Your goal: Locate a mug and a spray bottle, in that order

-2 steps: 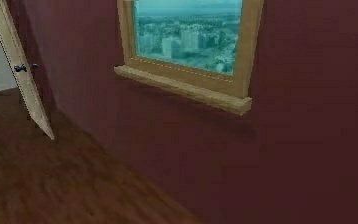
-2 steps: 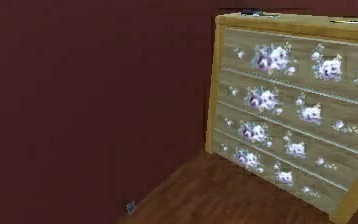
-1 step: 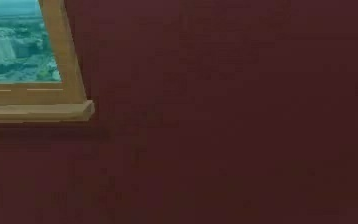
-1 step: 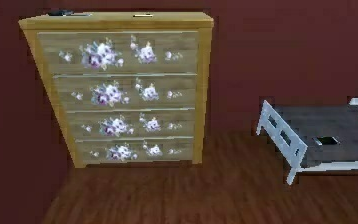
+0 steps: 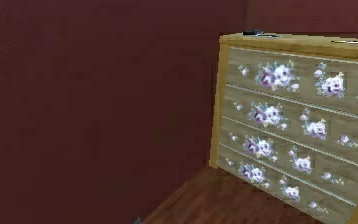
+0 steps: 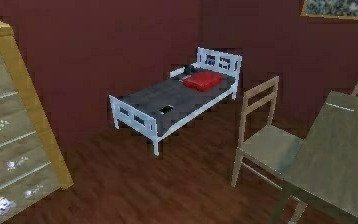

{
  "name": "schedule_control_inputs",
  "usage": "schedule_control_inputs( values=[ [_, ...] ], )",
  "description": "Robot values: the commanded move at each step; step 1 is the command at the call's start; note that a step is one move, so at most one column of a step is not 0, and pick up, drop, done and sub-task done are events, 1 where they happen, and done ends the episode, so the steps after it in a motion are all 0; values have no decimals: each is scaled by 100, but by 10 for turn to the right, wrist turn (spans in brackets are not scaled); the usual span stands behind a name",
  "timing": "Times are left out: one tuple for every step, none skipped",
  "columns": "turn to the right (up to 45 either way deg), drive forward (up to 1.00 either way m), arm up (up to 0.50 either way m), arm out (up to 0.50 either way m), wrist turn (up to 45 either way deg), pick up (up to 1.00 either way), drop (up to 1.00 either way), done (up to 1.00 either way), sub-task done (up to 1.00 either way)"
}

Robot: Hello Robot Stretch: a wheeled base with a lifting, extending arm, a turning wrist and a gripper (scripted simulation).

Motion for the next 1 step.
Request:
schedule_control_inputs(
  values=[
    [90, 0, 0, 0, 0, 0, 0, 0, 0]
  ],
)
